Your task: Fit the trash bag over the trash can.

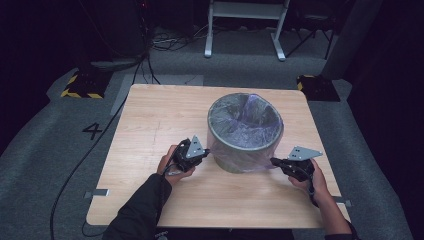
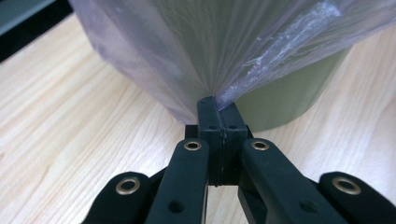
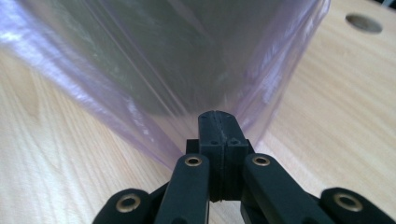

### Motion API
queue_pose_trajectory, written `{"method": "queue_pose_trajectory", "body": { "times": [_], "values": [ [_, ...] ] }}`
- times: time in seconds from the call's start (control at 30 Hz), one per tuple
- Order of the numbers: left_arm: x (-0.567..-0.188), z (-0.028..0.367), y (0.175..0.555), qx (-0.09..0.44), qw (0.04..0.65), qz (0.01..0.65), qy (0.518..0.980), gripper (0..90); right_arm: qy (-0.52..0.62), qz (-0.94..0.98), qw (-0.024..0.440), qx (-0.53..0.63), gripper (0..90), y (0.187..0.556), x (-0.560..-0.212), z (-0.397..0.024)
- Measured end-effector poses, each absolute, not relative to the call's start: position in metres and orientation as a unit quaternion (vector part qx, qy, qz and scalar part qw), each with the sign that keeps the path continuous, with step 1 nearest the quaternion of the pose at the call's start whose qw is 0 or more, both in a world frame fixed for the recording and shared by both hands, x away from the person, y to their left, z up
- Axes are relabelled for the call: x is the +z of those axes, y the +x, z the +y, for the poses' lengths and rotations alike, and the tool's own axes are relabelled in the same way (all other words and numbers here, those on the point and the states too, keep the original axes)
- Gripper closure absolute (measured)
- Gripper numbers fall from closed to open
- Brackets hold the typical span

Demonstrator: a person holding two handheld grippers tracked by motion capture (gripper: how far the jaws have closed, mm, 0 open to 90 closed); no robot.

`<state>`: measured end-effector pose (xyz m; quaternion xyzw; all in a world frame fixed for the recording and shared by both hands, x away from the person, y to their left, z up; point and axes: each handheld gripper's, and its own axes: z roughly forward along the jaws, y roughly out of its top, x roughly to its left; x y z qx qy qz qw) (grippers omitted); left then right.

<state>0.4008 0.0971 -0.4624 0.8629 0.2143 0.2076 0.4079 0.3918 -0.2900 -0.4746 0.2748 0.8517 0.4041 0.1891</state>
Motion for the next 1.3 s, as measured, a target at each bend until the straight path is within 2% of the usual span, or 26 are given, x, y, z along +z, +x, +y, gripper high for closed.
{"method": "queue_pose_trajectory", "body": {
  "times": [0.17, 0.53, 0.57, 0.6, 0.67, 0.77, 0.8, 0.93, 0.97, 1.13, 1.17, 1.2, 1.3],
  "values": [
    [-0.473, 0.096, 0.411, 0.190, 0.399, 0.229, 0.868, 89.9, 0.300, 0.857, 0.170, 0.382, 90.0, 0.402, -0.491, -0.290],
    [-0.483, 0.100, 0.413, 0.183, 0.394, 0.247, 0.866, 89.3, 0.324, 0.849, 0.172, 0.380, 90.0, 0.407, -0.497, -0.297],
    [-0.483, 0.101, 0.412, 0.182, 0.396, 0.253, 0.864, 81.6, 0.327, 0.846, 0.174, 0.382, 90.0, 0.408, -0.497, -0.298],
    [-0.482, 0.104, 0.410, 0.186, 0.400, 0.260, 0.859, 65.6, 0.333, 0.842, 0.175, 0.387, 90.0, 0.409, -0.497, -0.301],
    [-0.482, 0.106, 0.408, 0.184, 0.406, 0.262, 0.856, 64.1, 0.335, 0.842, 0.176, 0.386, 90.0, 0.409, -0.497, -0.301],
    [-0.480, 0.109, 0.403, 0.172, 0.405, 0.267, 0.858, 44.3, 0.348, 0.833, 0.190, 0.385, 90.0, 0.410, -0.497, -0.308],
    [-0.480, 0.109, 0.402, 0.169, 0.405, 0.270, 0.857, 44.3, 0.348, 0.833, 0.190, 0.385, 90.0, 0.410, -0.497, -0.308],
    [-0.479, 0.110, 0.392, 0.164, 0.409, 0.264, 0.858, 26.2, 0.359, 0.826, 0.197, 0.386, 90.0, 0.413, -0.498, -0.313],
    [-0.480, 0.111, 0.390, 0.156, 0.407, 0.267, 0.859, 19.3, 0.363, 0.825, 0.197, 0.385, 90.0, 0.416, -0.499, -0.314],
    [-0.483, 0.117, 0.386, 0.115, 0.411, 0.283, 0.859, 15.8, 0.368, 0.824, 0.197, 0.383, 90.0, 0.418, -0.502, -0.315],
    [-0.484, 0.118, 0.385, 0.105, 0.410, 0.282, 0.861, 16.9, 0.367, 0.823, 0.190, 0.389, 85.7, 0.418, -0.501, -0.317],
    [-0.485, 0.119, 0.384, 0.091, 0.406, 0.276, 0.866, 16.9, 0.367, 0.823, 0.190, 0.389, 85.7, 0.418, -0.501, -0.317],
    [-0.490, 0.119, 0.376, 0.094, 0.385, 0.270, 0.877, 16.7, 0.362, 0.829, 0.190, 0.382, 76.7, 0.415, -0.499, -0.320]
  ]
}}
